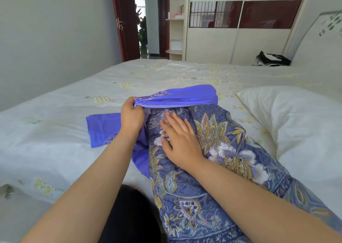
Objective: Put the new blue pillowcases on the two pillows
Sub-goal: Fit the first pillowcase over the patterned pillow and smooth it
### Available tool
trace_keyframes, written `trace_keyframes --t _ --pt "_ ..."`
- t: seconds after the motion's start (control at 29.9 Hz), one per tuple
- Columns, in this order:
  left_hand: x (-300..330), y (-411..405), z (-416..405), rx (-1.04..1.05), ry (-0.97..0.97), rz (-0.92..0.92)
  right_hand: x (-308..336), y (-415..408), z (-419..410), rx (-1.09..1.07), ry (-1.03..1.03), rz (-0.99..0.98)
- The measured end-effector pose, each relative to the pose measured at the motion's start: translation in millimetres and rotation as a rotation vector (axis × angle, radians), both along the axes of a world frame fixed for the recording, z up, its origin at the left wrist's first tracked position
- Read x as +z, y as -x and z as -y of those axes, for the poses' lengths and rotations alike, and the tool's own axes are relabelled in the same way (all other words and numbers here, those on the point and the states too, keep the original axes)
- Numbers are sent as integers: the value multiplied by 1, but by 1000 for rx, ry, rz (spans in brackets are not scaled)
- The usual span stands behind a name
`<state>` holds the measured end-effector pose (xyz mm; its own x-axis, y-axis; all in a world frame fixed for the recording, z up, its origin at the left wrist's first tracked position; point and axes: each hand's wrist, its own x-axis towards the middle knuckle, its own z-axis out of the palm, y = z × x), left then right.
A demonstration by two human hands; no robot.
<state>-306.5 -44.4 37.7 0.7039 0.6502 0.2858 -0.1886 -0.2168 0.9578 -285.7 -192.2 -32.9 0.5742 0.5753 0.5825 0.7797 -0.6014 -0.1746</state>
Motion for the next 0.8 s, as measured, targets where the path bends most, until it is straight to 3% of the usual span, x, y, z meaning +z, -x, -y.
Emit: trace_keyframes --t 0.07,0.13,0.2,0.27,0.37,0.43,0.5,0.57,0.63,0.7,0.77,0.8 --pt "1 0 6 -55 32 -59 0 -3 0 30 59 -63" --pt "-3 3 27 -146 -151 -207 4 -7 -1 36 171 -106" --pt "-18 5 56 -273 -338 -300 10 -16 0 -76 124 -343" --pt "-28 8 70 -335 -383 -346 16 -22 4 -132 156 -446" --pt "-27 5 40 -194 -353 -282 24 -22 7 59 354 -212" --pt "-32 7 12 -134 -446 -358 33 -13 18 66 196 -80" --pt "-46 12 -5 -151 -579 -509 56 -12 35 -106 -95 87" --pt "-58 18 -10 -215 -714 -690 74 -40 60 -355 -133 109" --pt "-60 21 -9 -231 -856 -820 82 -71 87 -574 11 -308" --pt "-49 22 -2 -91 -1113 -842 74 -79 103 -521 96 -829" --pt "-34 19 9 71 -1279 -612 52 -77 105 -365 128 -976" --pt "-25 14 14 58 -1222 -451 45 -76 105 -295 95 -968"
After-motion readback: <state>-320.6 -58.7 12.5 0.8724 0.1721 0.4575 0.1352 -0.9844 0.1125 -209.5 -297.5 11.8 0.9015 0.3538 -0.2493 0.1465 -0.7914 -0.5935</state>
